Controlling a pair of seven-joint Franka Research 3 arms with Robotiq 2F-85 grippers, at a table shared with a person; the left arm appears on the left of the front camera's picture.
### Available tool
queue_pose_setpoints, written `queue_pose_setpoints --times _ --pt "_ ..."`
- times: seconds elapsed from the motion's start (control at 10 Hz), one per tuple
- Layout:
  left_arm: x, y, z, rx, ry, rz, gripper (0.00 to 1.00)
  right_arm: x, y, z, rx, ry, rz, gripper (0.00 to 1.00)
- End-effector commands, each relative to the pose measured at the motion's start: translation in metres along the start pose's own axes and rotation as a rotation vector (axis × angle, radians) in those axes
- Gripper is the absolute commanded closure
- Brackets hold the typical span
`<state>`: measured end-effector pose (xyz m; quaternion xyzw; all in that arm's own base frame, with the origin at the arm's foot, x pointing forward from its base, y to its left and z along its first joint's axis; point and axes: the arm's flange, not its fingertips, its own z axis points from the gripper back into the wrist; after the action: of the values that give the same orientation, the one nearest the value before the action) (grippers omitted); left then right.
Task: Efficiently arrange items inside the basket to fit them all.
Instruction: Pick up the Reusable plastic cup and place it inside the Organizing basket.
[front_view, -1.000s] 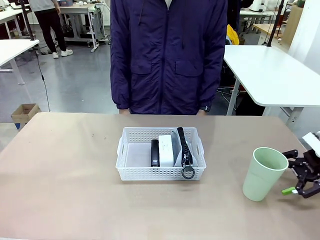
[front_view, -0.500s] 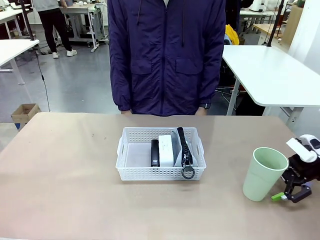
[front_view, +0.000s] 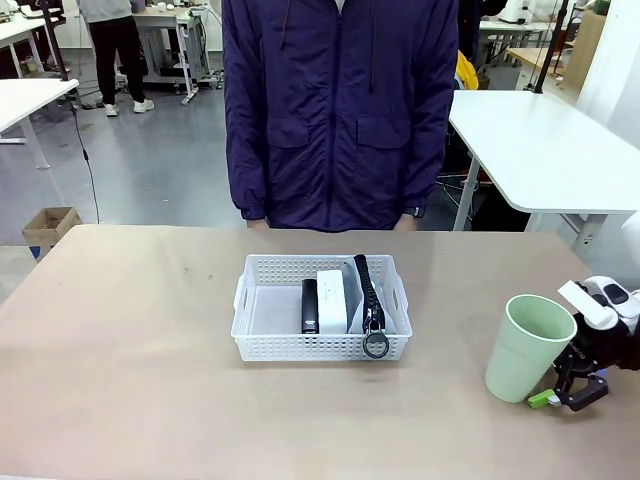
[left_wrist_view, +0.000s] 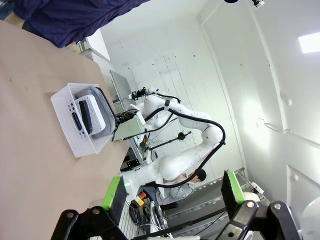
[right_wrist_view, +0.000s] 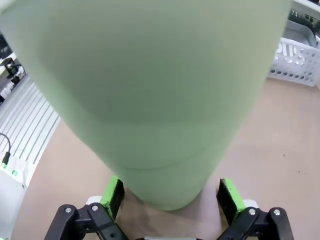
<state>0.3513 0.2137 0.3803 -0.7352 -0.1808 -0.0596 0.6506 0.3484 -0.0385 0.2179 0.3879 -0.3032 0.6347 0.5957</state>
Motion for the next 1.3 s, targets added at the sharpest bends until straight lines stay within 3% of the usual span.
queue_pose_setpoints --times 0.0,0.3,0.5,0.8,1.2 --pt "-0.003 -0.003 -0.003 0.007 0.0 -0.001 0.0 -0.005 0.06 -0.035 0.021 -0.096 -0.012 0.0" --pt "-0.003 -0.003 -0.003 0.007 0.0 -0.001 0.0 0.007 0.061 -0.037 0.086 -0.269 -0.053 0.0" --pt "-0.003 -0.003 -0.003 0.007 0.0 -0.001 0.0 0.015 0.06 -0.029 0.052 -0.333 -0.045 0.0" --pt "-0.003 -0.003 -0.003 0.007 0.0 -0.001 0.0 0.026 0.06 -0.025 0.001 -0.418 -0.063 0.0" --pt "-0.003 -0.003 -0.003 0.007 0.0 -0.001 0.0 0.038 0.066 -0.016 0.004 -0.45 -0.036 0.0"
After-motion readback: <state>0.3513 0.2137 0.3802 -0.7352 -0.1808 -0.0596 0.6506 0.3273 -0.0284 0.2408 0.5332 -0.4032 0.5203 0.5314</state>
